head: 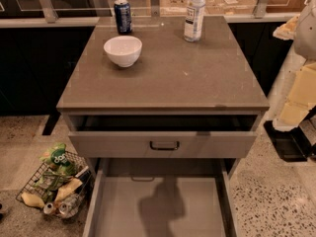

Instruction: Place blue plastic bottle into middle drawer

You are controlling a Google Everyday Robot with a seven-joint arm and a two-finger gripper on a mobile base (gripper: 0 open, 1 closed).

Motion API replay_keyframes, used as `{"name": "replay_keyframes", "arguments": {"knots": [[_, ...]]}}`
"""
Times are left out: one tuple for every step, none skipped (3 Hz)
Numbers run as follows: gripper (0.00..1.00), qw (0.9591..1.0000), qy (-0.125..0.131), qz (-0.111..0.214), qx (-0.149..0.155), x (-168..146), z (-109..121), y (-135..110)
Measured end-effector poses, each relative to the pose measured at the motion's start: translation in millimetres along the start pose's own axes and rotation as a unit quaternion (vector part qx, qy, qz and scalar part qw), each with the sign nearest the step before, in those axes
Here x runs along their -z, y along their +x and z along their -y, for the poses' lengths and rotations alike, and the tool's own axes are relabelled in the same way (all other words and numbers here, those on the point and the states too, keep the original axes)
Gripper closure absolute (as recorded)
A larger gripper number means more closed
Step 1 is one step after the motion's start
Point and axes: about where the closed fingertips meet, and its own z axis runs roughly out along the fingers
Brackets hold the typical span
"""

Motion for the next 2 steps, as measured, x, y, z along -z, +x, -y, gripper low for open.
{"name": "replay_keyframes", "arguments": {"knots": [[0.0, 1.0, 0.003, -0.001, -0.001, 0.7, 1.5, 0.3], [0.0, 0.9999, 0.012, -0.004, -0.007, 3.1, 6.8, 1.6]]}}
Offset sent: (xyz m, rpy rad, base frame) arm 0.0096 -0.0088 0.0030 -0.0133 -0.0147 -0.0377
